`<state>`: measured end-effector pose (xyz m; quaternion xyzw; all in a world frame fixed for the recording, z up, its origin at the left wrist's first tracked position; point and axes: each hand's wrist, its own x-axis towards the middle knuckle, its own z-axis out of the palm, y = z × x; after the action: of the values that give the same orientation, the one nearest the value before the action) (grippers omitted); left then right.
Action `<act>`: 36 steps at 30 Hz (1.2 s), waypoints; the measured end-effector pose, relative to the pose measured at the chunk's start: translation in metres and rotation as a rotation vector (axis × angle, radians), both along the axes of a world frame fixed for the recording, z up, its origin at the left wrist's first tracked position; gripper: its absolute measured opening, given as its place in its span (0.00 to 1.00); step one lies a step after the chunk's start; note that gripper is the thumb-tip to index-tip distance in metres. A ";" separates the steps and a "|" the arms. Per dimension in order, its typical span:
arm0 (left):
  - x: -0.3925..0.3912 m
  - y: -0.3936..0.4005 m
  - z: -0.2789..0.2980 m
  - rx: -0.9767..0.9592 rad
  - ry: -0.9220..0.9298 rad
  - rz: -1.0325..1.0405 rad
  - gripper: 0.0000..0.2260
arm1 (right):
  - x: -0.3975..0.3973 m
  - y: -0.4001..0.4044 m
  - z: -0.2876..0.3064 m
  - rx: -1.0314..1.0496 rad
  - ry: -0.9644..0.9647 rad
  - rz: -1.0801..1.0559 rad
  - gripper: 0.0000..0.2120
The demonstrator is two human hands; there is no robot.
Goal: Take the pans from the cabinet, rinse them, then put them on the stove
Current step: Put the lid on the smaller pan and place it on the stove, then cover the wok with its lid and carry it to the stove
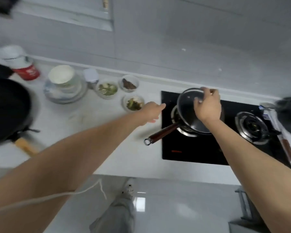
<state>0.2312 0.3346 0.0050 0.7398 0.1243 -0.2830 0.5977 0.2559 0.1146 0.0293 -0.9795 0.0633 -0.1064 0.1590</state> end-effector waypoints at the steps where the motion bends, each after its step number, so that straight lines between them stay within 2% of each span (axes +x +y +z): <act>1: -0.014 0.022 0.008 -0.041 -0.015 0.077 0.15 | -0.007 0.026 0.003 0.073 -0.041 0.046 0.20; 4: -0.058 0.084 0.033 -0.112 -0.081 0.284 0.07 | -0.030 0.112 0.015 0.202 -0.052 0.206 0.19; 8: -0.105 0.177 0.052 -0.117 -0.104 0.495 0.07 | -0.056 0.237 0.029 0.318 0.153 0.467 0.17; 12: -0.158 0.304 0.055 -0.064 -0.107 0.743 0.09 | -0.100 0.370 0.028 0.211 0.426 0.693 0.14; 16: -0.209 0.443 0.044 -0.067 -0.071 0.955 0.08 | -0.137 0.508 0.030 0.214 0.442 0.851 0.07; 18: -0.230 0.524 0.033 0.029 -0.090 1.059 0.07 | -0.150 0.596 0.030 0.250 0.451 0.951 0.05; 20: -0.244 0.598 0.019 0.253 -0.154 1.094 0.04 | -0.158 0.671 0.026 0.358 0.539 0.989 0.06; 22: -0.257 0.698 -0.001 0.502 -0.146 1.078 0.07 | -0.169 0.770 0.009 0.576 0.723 0.912 0.07; 25: -0.257 0.839 -0.027 0.785 -0.082 0.954 0.15 | -0.173 0.905 -0.026 0.900 0.930 0.618 0.09; 28: -0.238 0.925 -0.057 0.883 0.030 0.793 0.23 | -0.162 0.979 -0.070 0.879 1.021 0.378 0.09; 31: -0.214 0.969 -0.091 0.905 0.110 0.631 0.32 | -0.152 1.011 -0.112 0.822 1.083 0.157 0.04; 33: -0.204 0.981 -0.104 0.920 0.093 0.537 0.29 | -0.148 1.024 -0.132 0.818 1.102 0.101 0.09; 36: -0.197 0.988 -0.114 0.994 -0.039 0.496 0.17 | -0.145 1.038 -0.140 0.895 1.108 0.059 0.08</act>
<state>0.0340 1.3229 -0.1088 0.8863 0.4023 -0.0272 0.2279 0.1107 1.1526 -0.1107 -0.7315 0.1460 0.4478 0.4930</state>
